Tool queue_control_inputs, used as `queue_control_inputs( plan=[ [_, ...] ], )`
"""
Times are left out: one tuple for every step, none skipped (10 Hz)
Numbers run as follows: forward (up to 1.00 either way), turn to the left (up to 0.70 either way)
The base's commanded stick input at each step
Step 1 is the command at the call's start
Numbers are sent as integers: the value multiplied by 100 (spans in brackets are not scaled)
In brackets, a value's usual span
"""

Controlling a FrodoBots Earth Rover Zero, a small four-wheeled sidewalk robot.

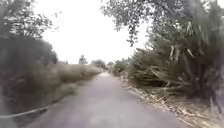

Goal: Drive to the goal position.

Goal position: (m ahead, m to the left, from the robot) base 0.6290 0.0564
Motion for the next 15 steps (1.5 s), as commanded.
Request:
queue_control_inputs(
  plan=[
    [70,0],
    [70,0],
    [70,0],
    [70,0],
    [70,20],
    [70,26],
    [70,32],
    [70,28],
    [70,16],
    [70,3],
    [70,0],
    [70,0],
    [70,0],
    [70,0],
    [70,0]
  ],
)
